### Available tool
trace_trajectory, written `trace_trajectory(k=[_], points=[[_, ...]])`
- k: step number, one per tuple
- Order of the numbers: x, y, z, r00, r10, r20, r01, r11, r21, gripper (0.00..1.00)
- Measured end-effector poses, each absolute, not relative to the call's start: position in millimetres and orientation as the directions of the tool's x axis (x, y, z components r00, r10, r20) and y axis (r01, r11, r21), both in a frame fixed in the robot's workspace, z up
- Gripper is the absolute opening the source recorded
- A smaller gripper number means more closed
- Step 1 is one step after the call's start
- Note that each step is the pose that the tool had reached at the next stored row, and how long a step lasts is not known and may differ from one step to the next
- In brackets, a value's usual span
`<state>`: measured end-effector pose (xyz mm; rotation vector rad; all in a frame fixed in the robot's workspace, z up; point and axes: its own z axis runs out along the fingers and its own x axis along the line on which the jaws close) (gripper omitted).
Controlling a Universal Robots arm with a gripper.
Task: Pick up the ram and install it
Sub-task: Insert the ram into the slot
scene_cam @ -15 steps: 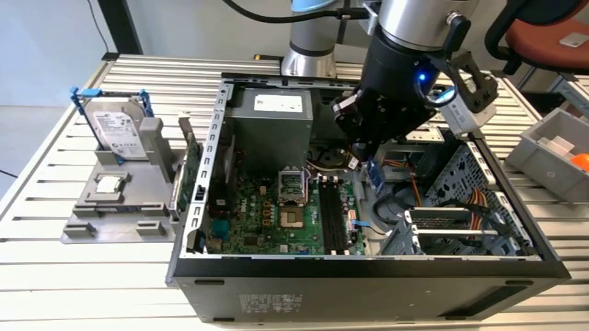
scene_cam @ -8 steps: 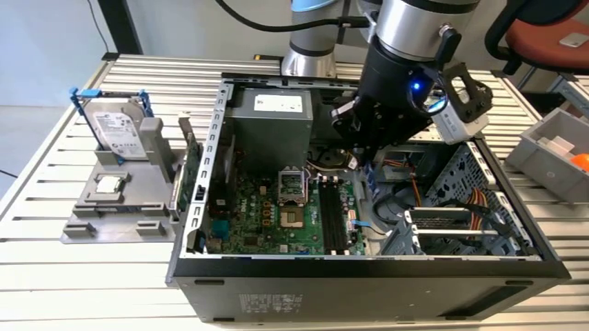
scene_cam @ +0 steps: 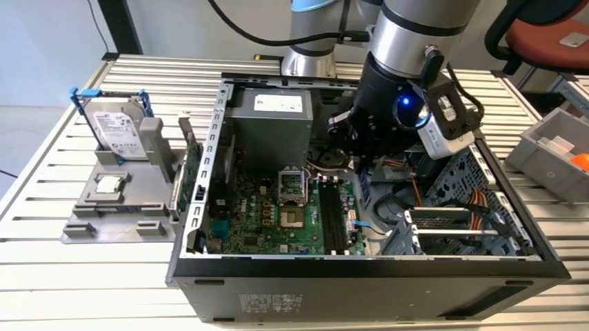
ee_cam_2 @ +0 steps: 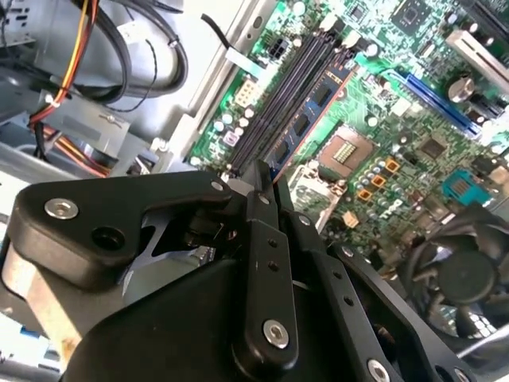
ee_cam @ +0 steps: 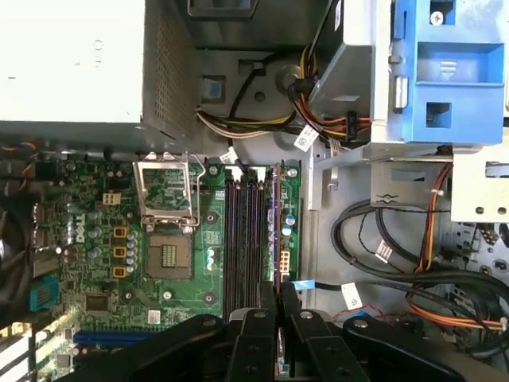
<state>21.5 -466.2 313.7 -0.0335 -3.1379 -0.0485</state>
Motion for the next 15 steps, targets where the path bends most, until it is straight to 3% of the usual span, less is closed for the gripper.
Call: trace_trajectory(k=[15], points=[[22, -466, 297, -0.999, 0.034, 0.003, 0.034, 0.999, 0.030, 0.00]])
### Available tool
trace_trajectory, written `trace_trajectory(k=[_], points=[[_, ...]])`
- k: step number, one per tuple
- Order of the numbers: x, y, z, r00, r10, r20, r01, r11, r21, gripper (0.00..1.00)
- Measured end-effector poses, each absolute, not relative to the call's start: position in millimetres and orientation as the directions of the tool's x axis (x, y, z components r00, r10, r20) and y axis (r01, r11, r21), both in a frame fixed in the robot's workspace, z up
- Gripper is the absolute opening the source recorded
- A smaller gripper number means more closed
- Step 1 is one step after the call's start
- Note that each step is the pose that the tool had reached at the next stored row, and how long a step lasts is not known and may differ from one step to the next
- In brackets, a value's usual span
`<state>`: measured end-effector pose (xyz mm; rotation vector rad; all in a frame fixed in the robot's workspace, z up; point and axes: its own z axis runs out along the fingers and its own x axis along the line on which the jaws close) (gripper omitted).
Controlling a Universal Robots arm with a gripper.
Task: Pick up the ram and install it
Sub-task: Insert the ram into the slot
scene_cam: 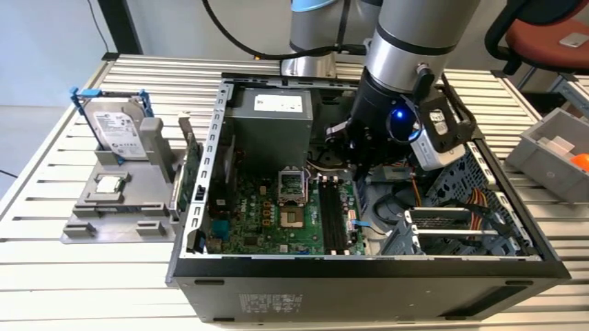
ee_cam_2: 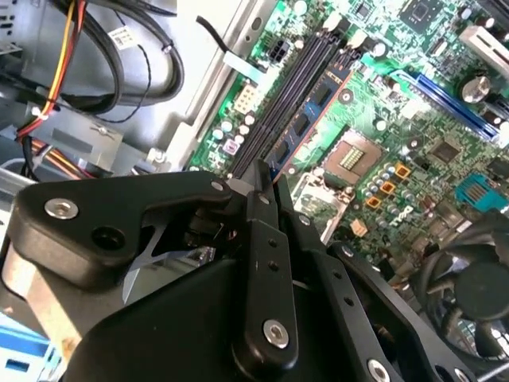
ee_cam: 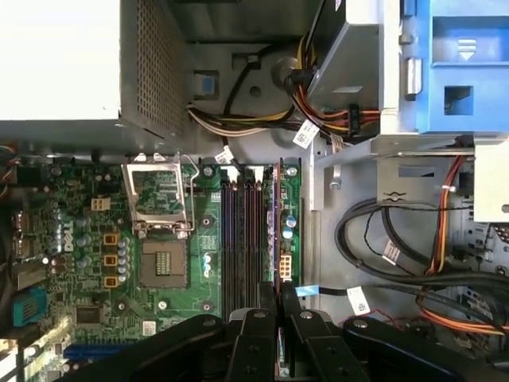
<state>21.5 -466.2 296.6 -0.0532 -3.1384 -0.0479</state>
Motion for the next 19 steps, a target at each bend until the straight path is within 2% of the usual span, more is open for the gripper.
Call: trace_trajectory(k=[19], points=[[21, -466, 262, -0.999, 0.047, 0.003, 0.047, 0.998, 0.030, 0.00]])
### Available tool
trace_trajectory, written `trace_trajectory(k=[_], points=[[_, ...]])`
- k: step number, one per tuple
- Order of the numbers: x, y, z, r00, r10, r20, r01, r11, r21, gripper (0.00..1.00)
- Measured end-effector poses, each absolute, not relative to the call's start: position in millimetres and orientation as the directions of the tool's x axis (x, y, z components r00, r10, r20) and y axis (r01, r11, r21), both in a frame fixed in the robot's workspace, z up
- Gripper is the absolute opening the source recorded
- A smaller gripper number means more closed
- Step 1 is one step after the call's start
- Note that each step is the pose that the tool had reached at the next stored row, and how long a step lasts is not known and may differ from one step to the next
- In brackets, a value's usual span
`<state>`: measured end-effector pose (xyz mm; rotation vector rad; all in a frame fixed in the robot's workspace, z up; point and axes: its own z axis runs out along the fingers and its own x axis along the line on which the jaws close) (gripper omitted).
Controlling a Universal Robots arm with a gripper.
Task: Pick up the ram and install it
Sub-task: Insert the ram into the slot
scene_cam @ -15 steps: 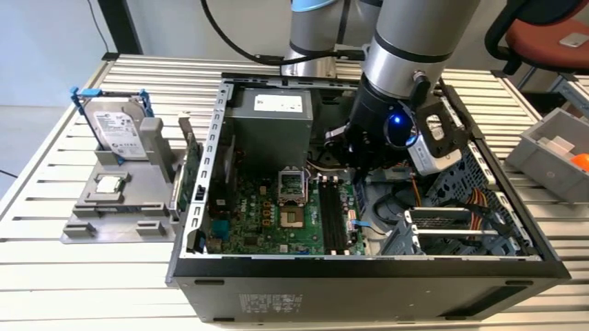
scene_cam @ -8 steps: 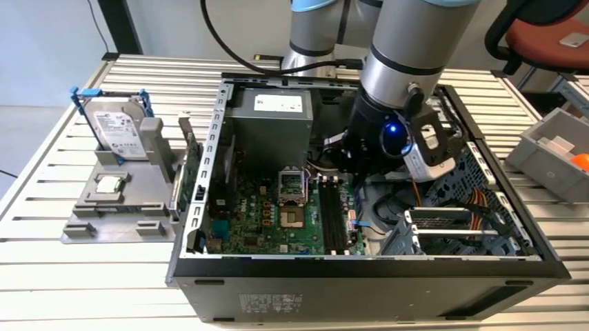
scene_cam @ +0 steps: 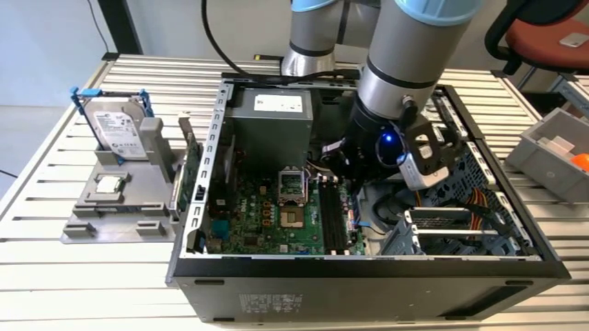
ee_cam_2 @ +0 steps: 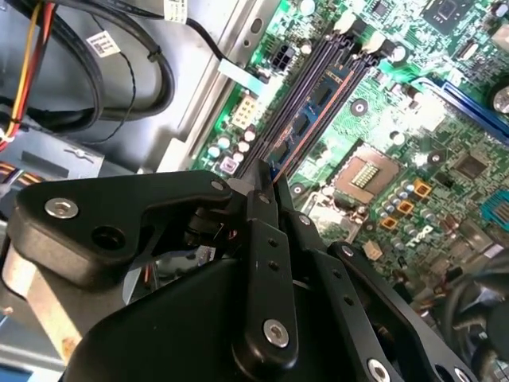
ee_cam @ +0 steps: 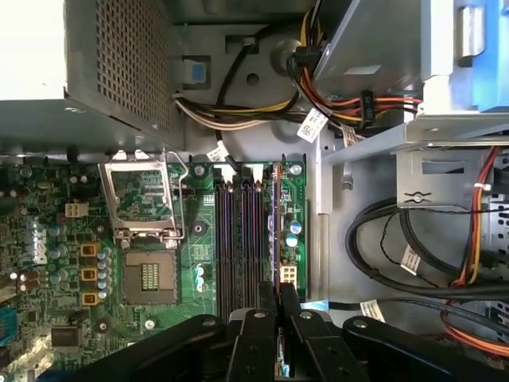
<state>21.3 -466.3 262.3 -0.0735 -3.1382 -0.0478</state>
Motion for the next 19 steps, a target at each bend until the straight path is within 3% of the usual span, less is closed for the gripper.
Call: trace_trajectory(k=[19], points=[[18, -471, 237, -0.999, 0.047, 0.003, 0.047, 0.998, 0.030, 0.00]])
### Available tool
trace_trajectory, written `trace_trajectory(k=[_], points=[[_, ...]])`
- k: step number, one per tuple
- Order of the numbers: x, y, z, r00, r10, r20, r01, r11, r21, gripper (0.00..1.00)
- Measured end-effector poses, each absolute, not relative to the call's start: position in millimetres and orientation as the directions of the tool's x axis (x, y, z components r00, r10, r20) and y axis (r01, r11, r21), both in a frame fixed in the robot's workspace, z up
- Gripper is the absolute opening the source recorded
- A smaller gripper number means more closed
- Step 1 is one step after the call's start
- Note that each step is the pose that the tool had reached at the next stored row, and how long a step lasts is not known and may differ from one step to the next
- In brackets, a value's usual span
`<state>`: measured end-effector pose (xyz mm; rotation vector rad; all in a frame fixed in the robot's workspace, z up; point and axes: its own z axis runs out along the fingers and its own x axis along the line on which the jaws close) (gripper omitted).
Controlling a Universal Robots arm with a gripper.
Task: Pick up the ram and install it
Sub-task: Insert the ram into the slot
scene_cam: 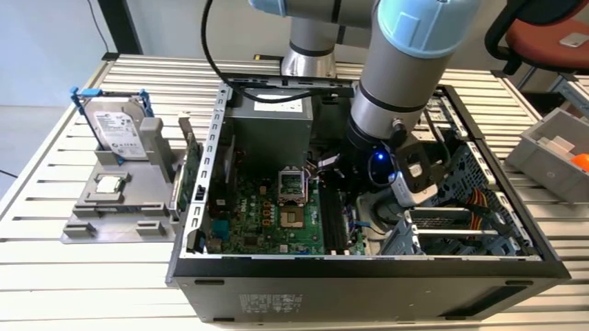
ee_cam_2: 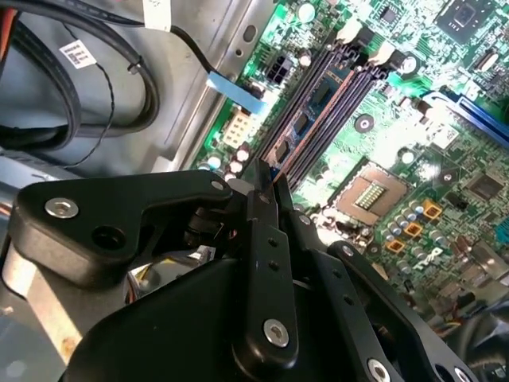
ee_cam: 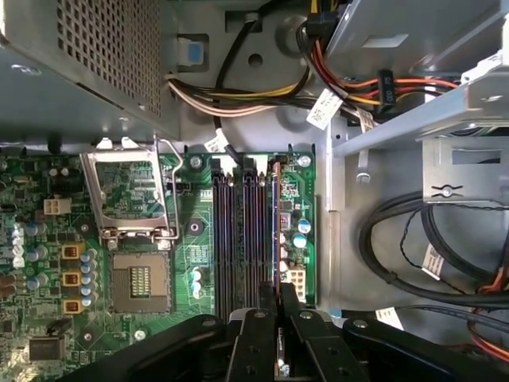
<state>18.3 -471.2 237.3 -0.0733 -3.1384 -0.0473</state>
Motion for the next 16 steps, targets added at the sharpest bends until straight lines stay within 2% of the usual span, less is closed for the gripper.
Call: trace_trajectory(k=[16], points=[[16.2, -475.4, 226.3, -1.000, 0.017, 0.003, 0.017, 0.999, 0.030, 0.00]])
